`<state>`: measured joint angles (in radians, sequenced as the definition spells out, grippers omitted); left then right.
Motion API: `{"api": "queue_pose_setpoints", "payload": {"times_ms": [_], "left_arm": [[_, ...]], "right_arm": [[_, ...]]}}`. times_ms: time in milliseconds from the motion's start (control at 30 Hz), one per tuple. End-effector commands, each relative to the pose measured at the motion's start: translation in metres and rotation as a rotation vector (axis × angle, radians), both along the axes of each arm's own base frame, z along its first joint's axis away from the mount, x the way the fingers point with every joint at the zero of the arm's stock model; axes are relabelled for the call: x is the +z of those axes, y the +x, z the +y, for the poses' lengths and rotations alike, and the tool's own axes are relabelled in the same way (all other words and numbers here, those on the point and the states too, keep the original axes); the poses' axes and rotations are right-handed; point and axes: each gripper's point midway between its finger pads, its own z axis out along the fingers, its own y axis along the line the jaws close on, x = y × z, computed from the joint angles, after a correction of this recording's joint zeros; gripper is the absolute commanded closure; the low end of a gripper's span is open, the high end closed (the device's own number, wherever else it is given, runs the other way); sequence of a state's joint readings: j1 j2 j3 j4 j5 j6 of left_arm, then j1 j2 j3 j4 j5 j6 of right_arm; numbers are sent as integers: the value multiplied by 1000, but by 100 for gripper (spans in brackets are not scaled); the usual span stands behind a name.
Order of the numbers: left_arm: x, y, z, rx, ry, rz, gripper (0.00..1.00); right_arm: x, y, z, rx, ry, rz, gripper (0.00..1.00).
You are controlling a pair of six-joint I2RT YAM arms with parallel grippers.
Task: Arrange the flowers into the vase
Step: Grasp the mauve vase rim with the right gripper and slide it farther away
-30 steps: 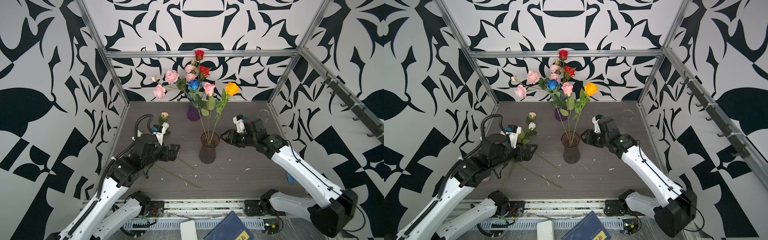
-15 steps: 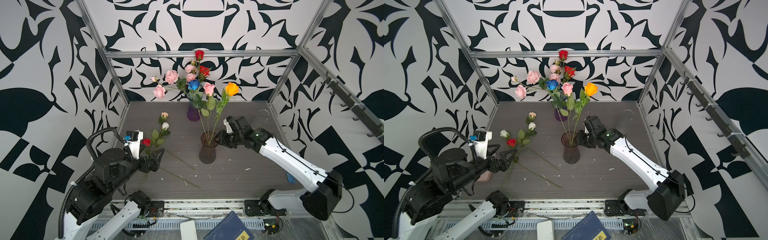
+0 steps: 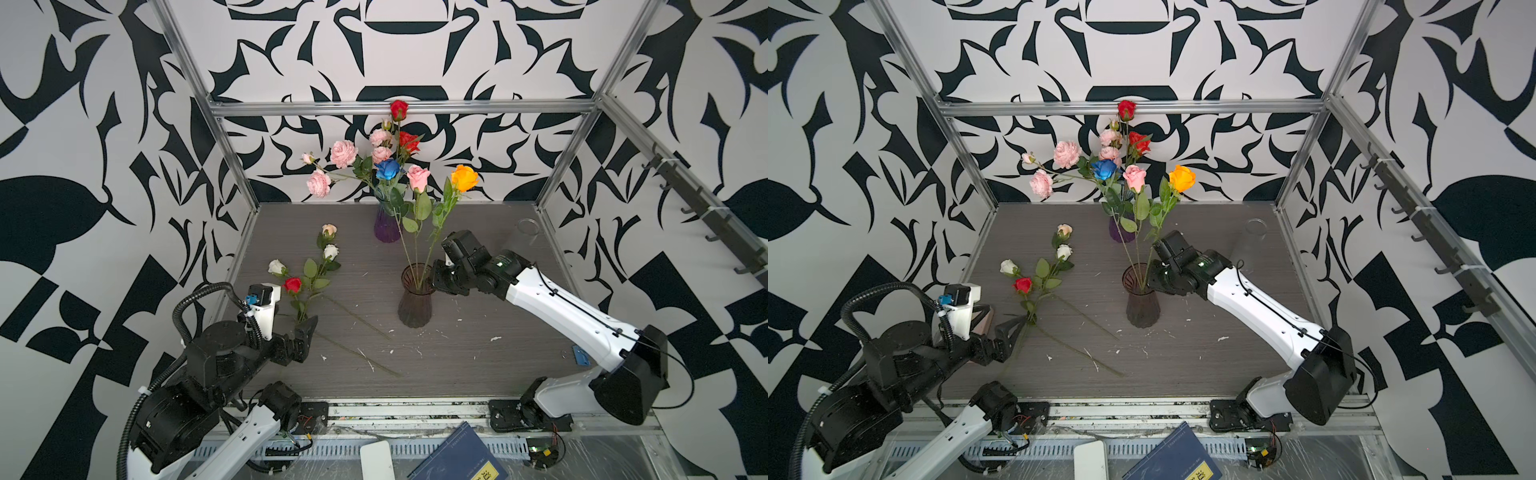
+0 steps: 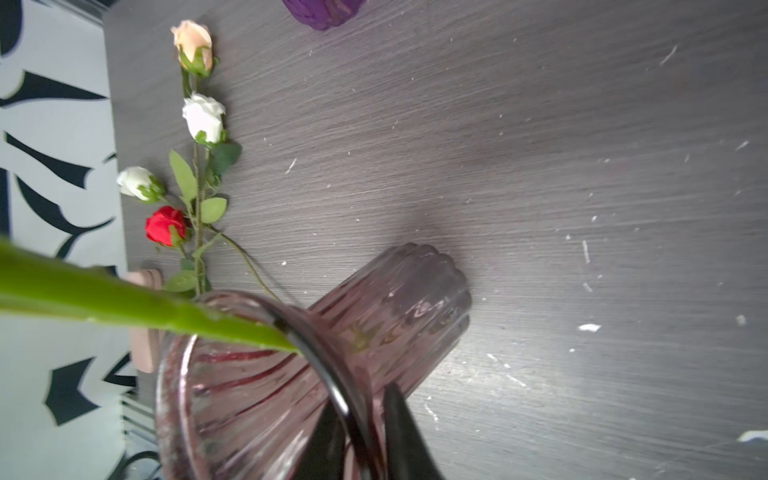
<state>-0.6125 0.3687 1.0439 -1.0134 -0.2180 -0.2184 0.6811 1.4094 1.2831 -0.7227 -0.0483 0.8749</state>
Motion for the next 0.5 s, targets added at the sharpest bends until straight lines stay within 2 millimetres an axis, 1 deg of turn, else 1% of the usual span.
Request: {"api": "queue_pose_setpoints", "payload": {"times_ms": [0, 100, 200, 300, 467], "left_arm": [[-3, 0, 2, 1, -11, -41, 0], [-1, 1, -1, 8, -90, -84, 1], [2, 5, -10, -25, -121, -142, 1], [-6, 11, -14, -33, -103, -137, 1], [-23, 17, -24, -55, -71, -78, 1]], "right_arm": [[26, 10, 4, -18, 29, -60, 90], [36, 19, 3, -21, 24, -81, 97], [49, 32, -4, -37, 34, -98, 100], [60, 49, -15, -59, 59, -103, 100], [82, 85, -40, -83, 48, -133, 100]]}}
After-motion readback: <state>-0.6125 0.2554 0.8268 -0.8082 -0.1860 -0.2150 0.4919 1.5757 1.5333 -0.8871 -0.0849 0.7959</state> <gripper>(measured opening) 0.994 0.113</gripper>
